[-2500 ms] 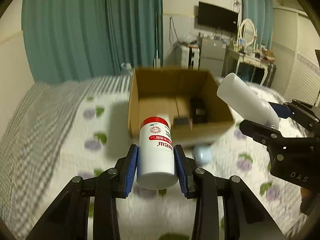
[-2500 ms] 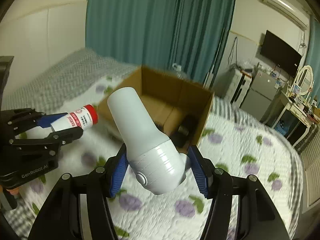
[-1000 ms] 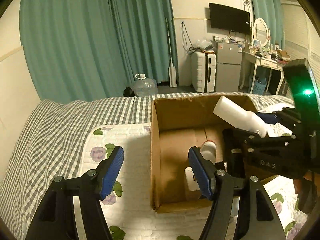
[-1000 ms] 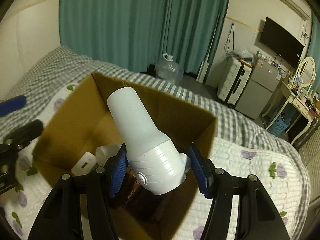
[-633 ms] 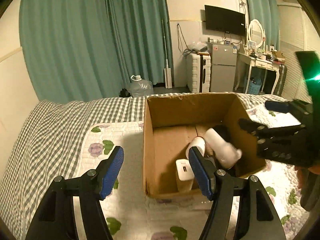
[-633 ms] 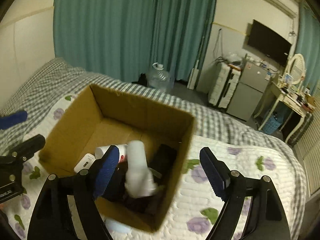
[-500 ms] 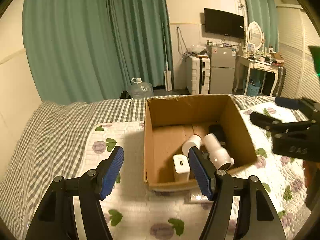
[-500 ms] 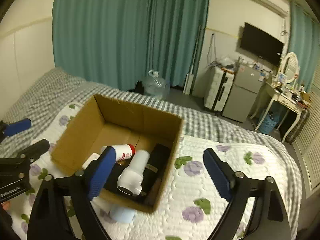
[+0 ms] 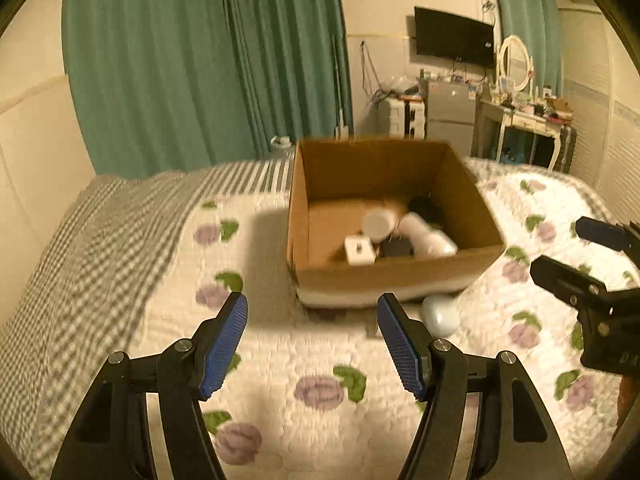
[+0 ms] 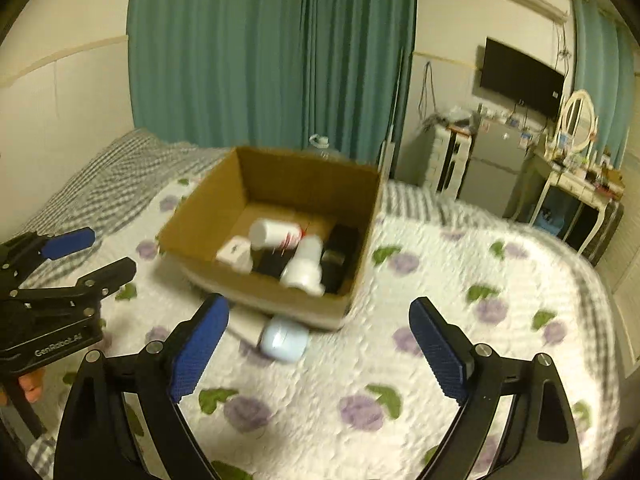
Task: Organize rigid objects
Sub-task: 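Grasp the white cube charger with the left gripper while the right gripper grasps the light blue earbud case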
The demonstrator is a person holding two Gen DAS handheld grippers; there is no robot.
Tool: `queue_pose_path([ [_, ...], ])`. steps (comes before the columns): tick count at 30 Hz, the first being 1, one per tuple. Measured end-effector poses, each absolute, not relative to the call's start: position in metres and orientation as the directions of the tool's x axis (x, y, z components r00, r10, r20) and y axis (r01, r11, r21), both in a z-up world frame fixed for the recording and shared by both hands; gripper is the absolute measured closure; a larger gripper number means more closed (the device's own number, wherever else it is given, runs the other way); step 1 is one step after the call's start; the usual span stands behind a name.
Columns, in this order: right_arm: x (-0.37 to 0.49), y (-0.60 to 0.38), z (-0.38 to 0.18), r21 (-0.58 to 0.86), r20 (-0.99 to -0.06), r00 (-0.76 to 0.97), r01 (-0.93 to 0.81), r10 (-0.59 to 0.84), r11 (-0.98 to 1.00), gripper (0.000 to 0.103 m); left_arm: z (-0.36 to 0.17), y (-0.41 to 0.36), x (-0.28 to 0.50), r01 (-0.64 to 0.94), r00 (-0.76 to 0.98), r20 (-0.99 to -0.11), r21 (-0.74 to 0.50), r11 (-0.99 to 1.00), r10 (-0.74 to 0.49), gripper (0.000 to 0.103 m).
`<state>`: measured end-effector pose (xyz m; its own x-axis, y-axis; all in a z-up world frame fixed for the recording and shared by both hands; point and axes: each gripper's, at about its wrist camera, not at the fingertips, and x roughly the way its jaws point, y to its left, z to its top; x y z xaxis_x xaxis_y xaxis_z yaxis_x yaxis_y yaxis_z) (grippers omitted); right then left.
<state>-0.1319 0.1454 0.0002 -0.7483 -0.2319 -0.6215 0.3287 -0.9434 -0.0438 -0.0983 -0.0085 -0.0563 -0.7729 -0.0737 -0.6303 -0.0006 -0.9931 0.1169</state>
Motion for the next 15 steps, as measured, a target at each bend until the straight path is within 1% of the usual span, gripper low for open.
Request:
queue_pose_path([
  [8,-0.158,0.125,-0.076,-0.046,-0.74,-0.64,0.356,-0.208,-0.933,0.011,-0.118,-0.015,-0.115,0.01,-0.701,-0.707,0.121,-0.993,-0.093,0.033],
  [12,-0.176,0.123,-0.093,-0.001,-0.765,-0.605,0.343,-0.22,-0.939,0.011,-0.14,-0.021,-0.125,0.009,-0.66,-0.747,0.108,-0.994,-0.087,0.033],
  [15,-0.193,0.122,-0.103,0.001,-0.782,-0.588,0.331,-0.207,-0.944,0.011,-0.151,-0.026,-0.13,0.007,-0.624,-0.779,0.075,-0.997,-0.063,0.033],
])
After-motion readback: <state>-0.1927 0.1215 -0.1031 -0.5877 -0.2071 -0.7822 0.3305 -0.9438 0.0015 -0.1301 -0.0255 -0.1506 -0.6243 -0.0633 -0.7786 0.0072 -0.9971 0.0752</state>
